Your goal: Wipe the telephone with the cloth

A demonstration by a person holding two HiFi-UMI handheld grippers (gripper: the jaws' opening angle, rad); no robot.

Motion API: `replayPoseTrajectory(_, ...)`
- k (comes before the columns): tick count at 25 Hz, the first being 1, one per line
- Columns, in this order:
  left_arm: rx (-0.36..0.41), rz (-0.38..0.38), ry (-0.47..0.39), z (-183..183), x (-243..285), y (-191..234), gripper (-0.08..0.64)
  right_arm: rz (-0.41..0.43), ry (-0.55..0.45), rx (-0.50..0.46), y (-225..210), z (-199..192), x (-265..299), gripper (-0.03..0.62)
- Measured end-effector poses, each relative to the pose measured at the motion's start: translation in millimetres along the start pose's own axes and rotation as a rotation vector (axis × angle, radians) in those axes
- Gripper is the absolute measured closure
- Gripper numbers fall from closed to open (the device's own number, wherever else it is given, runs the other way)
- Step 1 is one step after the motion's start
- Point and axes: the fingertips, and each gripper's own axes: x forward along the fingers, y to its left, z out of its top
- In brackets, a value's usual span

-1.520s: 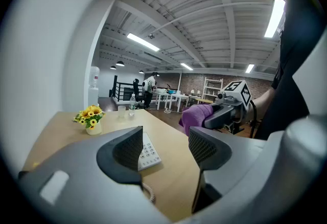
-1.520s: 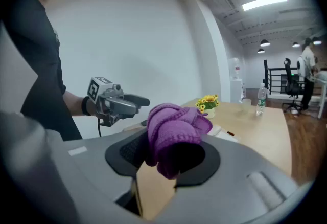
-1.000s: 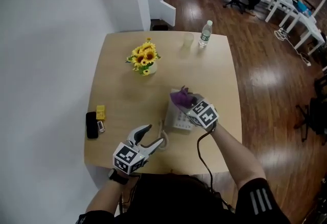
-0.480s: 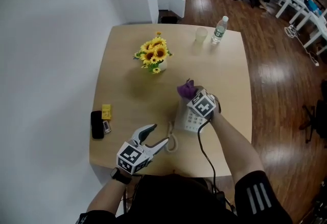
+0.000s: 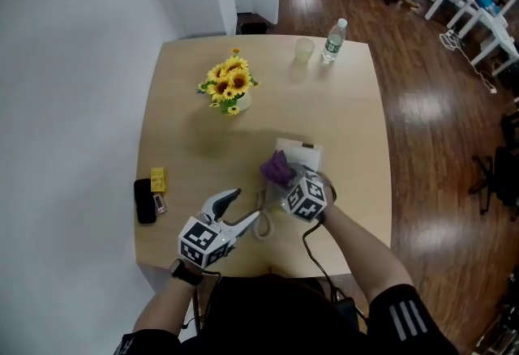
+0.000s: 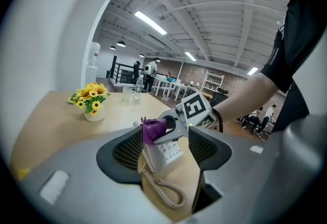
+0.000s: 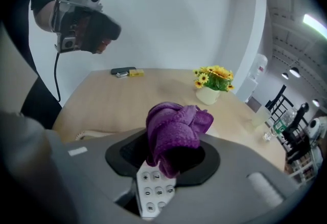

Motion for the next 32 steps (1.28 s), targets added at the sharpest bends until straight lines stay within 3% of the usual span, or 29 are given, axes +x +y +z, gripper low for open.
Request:
replayPoseTrajectory(4, -0.006, -0.014, 0.004, 0.1, 9.1, -1.7, 0.284, 0.018, -0.019, 0.014, 31.6, -7.5, -1.0, 0.443)
replayPoseTrajectory(11, -0.034, -0.009, 0.027, -0.9, 18.1, 4.9, 0.284, 0.085, 0.025, -0.069, 89.8, -26.6, 11.9, 0.443)
replayPoseTrajectory(17, -0.06, 0.003, 0.047, -3.0, 29.5, 13.4, 0.284, 0.129, 0.049, -0.051, 117.6, -49.7, 23.1, 0.443)
replayPoseTrajectory(23, -0.09, 0.063, 0.167, -13.6, 83.1, 34.9, 0.284, 0.11, -0.037, 0.094, 112.6, -40.3, -7.0, 0.442)
replayPoseTrajectory(27, -0.15, 0.137, 0.224, -17.1, 126.4, 48.6, 0.284, 0.039, -0.122, 0.237, 101.7, -31.8, -59.9, 0.441)
replayPoseTrajectory(30, -0.226, 0.195, 0.264, -25.3, 154.2, 52.9, 0.284, -0.043, -0.175, 0.332, 95.2, -47.7, -94.4, 0.441)
replayPoseTrajectory(32, -0.232, 0.251, 0.3, -35.6, 168.7, 58.0, 0.284, -0.086, -0.206, 0.408, 95.1, -60.1, -114.2, 0.44)
